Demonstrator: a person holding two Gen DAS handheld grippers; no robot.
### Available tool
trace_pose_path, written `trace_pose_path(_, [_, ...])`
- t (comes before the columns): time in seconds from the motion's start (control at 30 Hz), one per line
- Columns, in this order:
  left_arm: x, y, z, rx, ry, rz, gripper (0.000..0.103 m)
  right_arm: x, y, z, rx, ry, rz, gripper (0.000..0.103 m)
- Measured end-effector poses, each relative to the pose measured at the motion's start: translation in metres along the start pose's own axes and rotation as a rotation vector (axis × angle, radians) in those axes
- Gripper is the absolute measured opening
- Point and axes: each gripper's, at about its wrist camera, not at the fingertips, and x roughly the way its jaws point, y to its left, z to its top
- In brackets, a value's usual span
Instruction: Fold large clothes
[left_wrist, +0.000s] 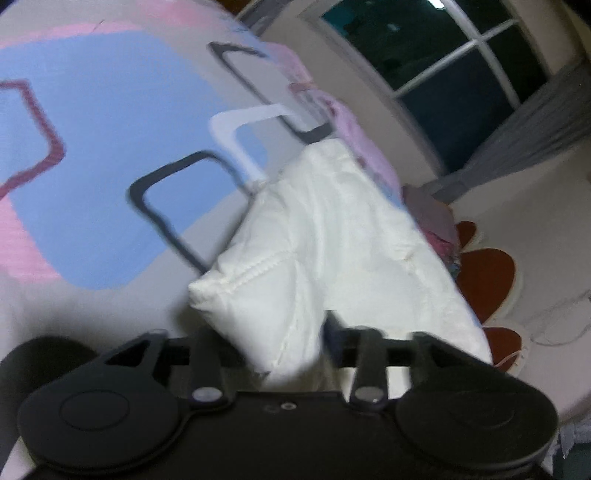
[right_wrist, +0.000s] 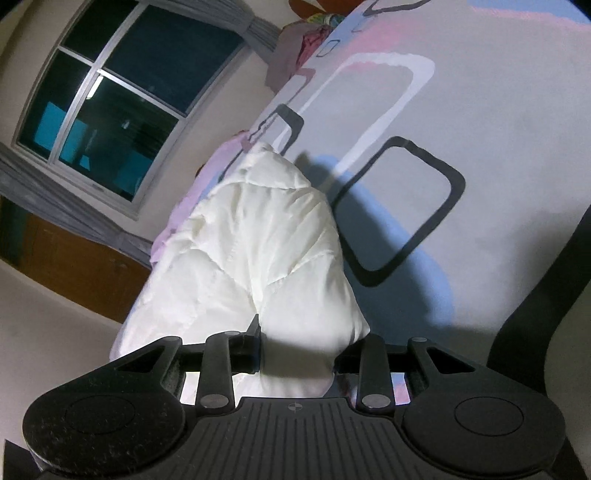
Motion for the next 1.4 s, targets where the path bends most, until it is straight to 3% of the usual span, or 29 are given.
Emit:
trace_pose_path(0.03, [-0.001,0.003,-0.001,-0.002,-0.02,0.024,0.067,0.0,-0.001,-0.001,-0.012,0.0,-0.005,0.036])
trace_pose_path(0.1, [-0.002,0.006,-0.004,0.018,-0.039,0.023,0.068,0.0,-0.003,-0.001,-0.036,-0.008,-0.038,0.054])
trace_pose_path(0.13, [-0.004,0.007,-0.004,0.014,-0.041,0.025,0.068,-0.002,-0.004,0.0,-0.043,-0.021,-0.087,0.076])
trace_pose_path(0.17, [-0.007,0.007,-0.005,0.006,-0.043,0.032,0.067,-0.008,-0.006,-0.001,-0.048,-0.041,-0.105,0.082])
trace_pose_path(0.3, [-0.032,0.004,-0.013,0.009,-0.075,0.062,0.076,-0.045,-0.015,-0.005,-0.014,-0.09,-0.07,0.081])
trace_pose_path(0.33, [-0.039,0.006,-0.017,0.007,-0.081,0.059,0.076,-0.055,-0.014,-0.007,-0.026,-0.114,-0.066,0.074])
trace_pose_path(0.37, [-0.044,0.007,-0.019,0.002,-0.087,0.056,0.076,-0.063,-0.01,-0.01,-0.047,-0.125,-0.062,0.05])
trace_pose_path(0.47, [-0.051,0.01,-0.026,-0.025,-0.105,0.043,0.076,-0.077,0.009,-0.019,-0.096,-0.123,-0.04,0.019])
trace_pose_path(0.5, [-0.051,0.01,-0.026,-0.034,-0.108,0.036,0.075,-0.077,0.02,-0.022,-0.136,-0.12,-0.043,0.015])
trace_pose_path(0.83, [-0.027,0.013,-0.014,-0.084,-0.097,0.019,0.07,-0.039,0.096,-0.045,-0.297,-0.066,-0.02,0.014])
trace_pose_path(1.0, [-0.009,0.02,-0.011,-0.209,-0.088,-0.013,0.067,-0.003,0.138,-0.054,-0.367,-0.028,0.019,0.014])
trace_pose_path(1.27, [0.0,0.006,-0.006,-0.141,-0.09,-0.032,0.033,0.052,0.181,-0.074,-0.473,0.027,0.037,0.014])
trace_pose_path(1.4, [-0.007,-0.002,-0.005,-0.086,-0.096,-0.041,0.025,0.084,0.177,-0.085,-0.515,0.078,-0.053,0.014])
